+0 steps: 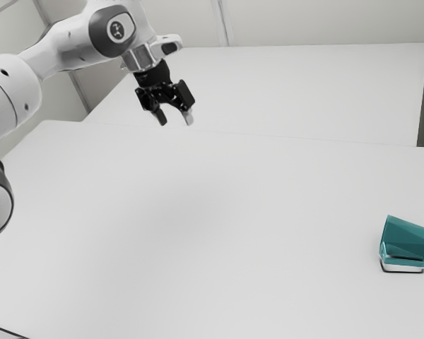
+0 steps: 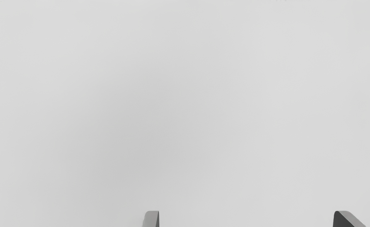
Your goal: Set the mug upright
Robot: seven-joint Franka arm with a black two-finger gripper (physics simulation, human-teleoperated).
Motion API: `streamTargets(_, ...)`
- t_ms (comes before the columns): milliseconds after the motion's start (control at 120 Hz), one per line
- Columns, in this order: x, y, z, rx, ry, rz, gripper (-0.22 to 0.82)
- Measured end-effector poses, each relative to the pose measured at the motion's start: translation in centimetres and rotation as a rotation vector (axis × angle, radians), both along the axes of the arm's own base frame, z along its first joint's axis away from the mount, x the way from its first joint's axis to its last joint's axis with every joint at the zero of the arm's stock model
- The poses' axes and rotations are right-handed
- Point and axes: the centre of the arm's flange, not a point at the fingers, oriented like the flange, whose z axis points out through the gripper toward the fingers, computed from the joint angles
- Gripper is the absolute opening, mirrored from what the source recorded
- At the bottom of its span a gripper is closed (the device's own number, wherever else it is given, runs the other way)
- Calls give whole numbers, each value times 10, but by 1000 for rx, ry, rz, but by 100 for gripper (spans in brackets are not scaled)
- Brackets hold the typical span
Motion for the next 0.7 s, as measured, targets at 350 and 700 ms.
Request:
streamTargets(350, 12, -184, -89, -276, 13, -102, 60)
streamTargets(700, -61, -306, -182, -501, 68, 17, 60)
